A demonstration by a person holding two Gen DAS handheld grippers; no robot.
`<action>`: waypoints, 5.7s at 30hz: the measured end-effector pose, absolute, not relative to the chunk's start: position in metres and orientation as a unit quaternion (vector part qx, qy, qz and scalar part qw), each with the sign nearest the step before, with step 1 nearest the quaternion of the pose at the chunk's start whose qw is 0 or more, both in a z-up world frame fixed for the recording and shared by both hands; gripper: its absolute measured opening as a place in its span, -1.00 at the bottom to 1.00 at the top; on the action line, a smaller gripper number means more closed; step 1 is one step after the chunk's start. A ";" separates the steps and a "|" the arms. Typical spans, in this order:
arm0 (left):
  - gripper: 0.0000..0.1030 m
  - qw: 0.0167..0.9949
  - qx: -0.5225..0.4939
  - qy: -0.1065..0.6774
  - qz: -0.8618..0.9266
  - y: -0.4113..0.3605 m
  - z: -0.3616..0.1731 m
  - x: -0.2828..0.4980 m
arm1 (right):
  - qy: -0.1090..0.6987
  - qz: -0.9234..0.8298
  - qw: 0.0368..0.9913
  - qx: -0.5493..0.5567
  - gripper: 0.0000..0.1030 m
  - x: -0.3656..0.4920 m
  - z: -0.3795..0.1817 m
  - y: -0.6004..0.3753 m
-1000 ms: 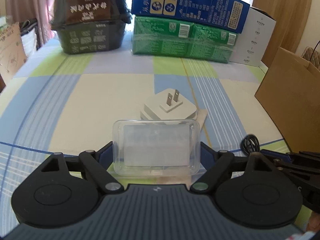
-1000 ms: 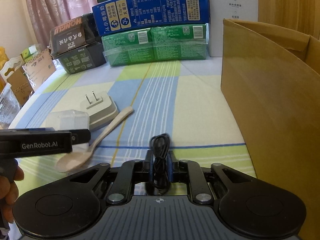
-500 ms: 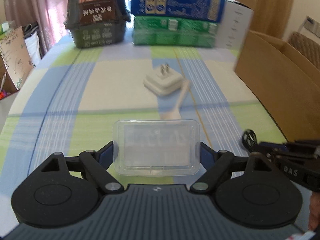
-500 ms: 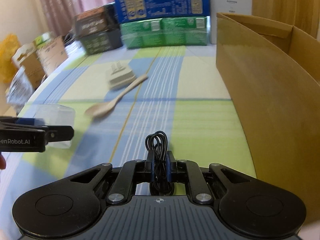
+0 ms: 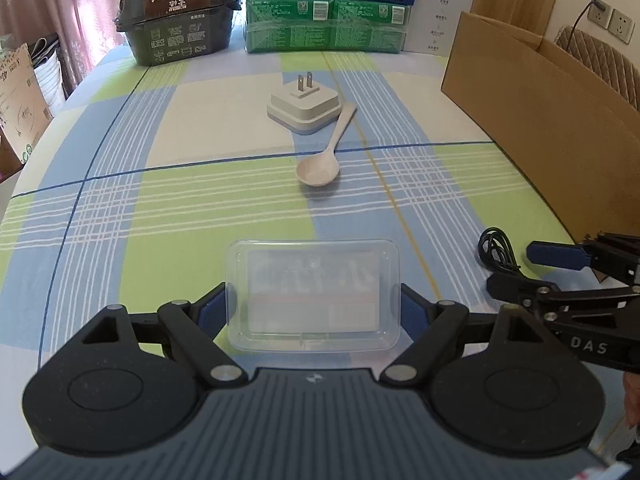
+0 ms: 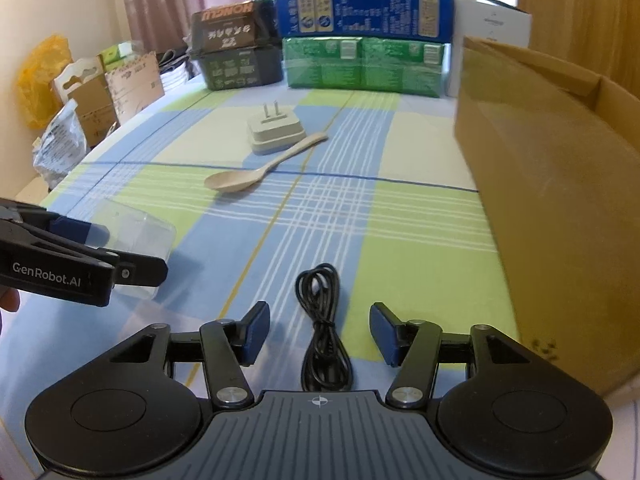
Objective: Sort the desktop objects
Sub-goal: 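Lift the black cable and clear plastic box off the table with both tools, then carry the black cable and clear plastic box toward the cardboard box, then lower the cable and clear box into the cardboard box and open both tools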
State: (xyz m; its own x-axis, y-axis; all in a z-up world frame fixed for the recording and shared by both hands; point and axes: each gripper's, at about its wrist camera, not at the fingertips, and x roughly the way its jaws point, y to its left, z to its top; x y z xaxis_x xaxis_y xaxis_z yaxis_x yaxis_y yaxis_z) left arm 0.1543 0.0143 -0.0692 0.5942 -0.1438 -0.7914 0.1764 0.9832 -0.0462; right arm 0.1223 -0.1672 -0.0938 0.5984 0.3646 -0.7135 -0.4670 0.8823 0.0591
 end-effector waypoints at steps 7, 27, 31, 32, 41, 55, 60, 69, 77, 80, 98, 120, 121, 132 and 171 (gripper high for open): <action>0.62 0.891 0.036 0.443 -0.093 0.008 -0.075 0.157 | 0.360 0.231 0.900 -0.081 -0.27 0.127 -0.098 -0.160; 0.72 0.891 0.030 0.444 -0.088 0.009 -0.082 0.164 | 0.363 0.225 0.902 -0.064 -0.60 0.126 -0.091 -0.161; 0.61 0.891 0.030 0.445 -0.085 0.009 -0.082 0.164 | 0.364 0.224 0.902 -0.059 -0.60 0.127 -0.091 -0.162; 0.61 0.891 0.028 0.446 -0.083 0.009 -0.082 0.164 | 0.364 0.224 0.902 -0.058 -0.60 0.126 -0.090 -0.163; 0.60 0.900 0.004 0.430 -0.076 0.010 -0.070 0.159 | 0.354 0.225 0.906 -0.051 -0.61 0.119 -0.080 -0.168; 0.60 0.910 0.003 0.407 -0.077 -0.010 -0.042 0.129 | 0.335 0.221 0.916 -0.023 -0.84 0.092 -0.056 -0.187; 0.60 0.912 0.004 0.403 -0.078 -0.013 -0.035 0.120 | 0.332 0.215 0.918 -0.019 -0.84 0.085 -0.051 -0.193; 0.60 0.916 0.011 0.393 -0.085 -0.024 -0.018 0.109 | 0.309 0.213 0.927 -0.018 -0.86 0.072 -0.026 -0.202; 0.60 0.921 0.018 0.378 -0.089 -0.035 0.005 0.096 | 0.285 0.208 0.936 -0.017 -0.87 0.058 0.002 -0.212; 0.60 0.922 0.024 0.375 -0.091 -0.040 0.013 0.091 | 0.277 0.206 0.938 -0.019 -0.87 0.053 0.013 -0.215; 0.60 0.927 0.058 0.353 -0.115 -0.087 0.068 0.048 | 0.225 0.187 0.956 -0.012 -0.87 0.009 0.087 -0.266; 0.60 0.920 0.076 0.325 -0.203 -0.187 0.109 0.041 | 0.192 0.110 0.975 -0.025 -0.87 0.010 0.132 -0.379; 0.60 0.920 0.075 0.324 -0.208 -0.192 0.111 0.043 | 0.191 0.109 0.975 -0.028 -0.87 0.013 0.133 -0.382; 0.60 0.917 0.072 0.312 -0.239 -0.240 0.123 0.093 | 0.193 0.102 0.975 -0.040 -0.86 0.065 0.133 -0.407; 0.62 0.908 0.059 0.343 -0.232 -0.240 0.072 0.193 | 0.276 0.151 0.949 -0.001 -0.86 0.166 0.080 -0.401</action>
